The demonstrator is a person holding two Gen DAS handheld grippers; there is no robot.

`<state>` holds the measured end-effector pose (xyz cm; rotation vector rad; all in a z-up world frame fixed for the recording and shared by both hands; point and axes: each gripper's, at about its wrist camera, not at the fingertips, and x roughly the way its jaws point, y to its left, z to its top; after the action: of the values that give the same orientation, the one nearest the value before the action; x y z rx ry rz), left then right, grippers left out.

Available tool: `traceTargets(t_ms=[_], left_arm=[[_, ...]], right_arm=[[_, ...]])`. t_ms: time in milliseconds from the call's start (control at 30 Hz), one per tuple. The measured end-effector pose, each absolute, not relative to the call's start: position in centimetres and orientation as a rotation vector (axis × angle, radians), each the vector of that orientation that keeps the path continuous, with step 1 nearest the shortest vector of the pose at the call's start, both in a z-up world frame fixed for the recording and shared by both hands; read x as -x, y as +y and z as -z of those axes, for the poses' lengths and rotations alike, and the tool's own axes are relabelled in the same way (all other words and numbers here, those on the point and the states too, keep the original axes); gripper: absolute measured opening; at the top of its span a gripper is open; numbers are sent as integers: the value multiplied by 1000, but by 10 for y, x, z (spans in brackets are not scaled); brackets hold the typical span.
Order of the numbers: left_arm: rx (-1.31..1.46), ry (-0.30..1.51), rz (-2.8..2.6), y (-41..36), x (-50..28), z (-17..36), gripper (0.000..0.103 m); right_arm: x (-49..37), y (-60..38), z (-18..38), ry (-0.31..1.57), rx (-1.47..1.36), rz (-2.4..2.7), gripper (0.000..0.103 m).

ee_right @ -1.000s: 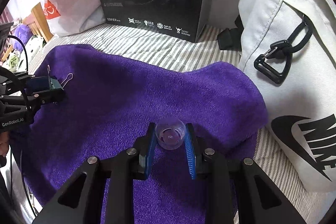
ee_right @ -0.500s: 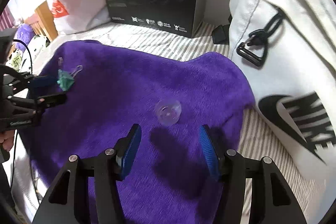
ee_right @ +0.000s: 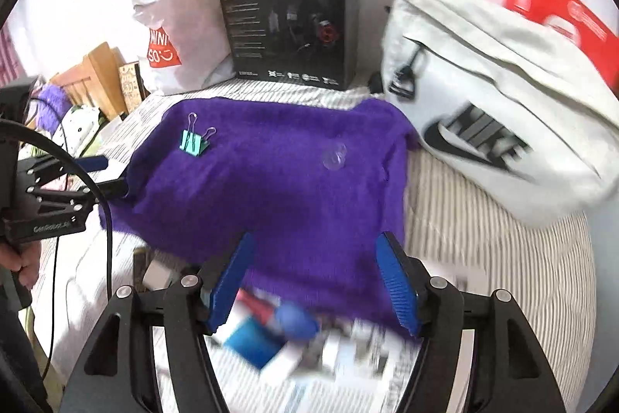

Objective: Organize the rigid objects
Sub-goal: 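Open both grippers to release the clip and cup on the towel, then grasp the black-gold tube with the left gripper while the right grasps the white USB plug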

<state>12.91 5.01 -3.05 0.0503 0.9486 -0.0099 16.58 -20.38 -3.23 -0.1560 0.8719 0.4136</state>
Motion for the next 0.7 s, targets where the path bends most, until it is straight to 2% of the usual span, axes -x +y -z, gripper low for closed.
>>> traceTargets(t_ms=[333,700], left_arm=[[19,1030,42,24,-70,73,59],[37,1083,42,-1,-89,96,59]], right_arm=[[-122,-233,57,911,1,-420,66],[-101,-225,61,911,49,-436,66]])
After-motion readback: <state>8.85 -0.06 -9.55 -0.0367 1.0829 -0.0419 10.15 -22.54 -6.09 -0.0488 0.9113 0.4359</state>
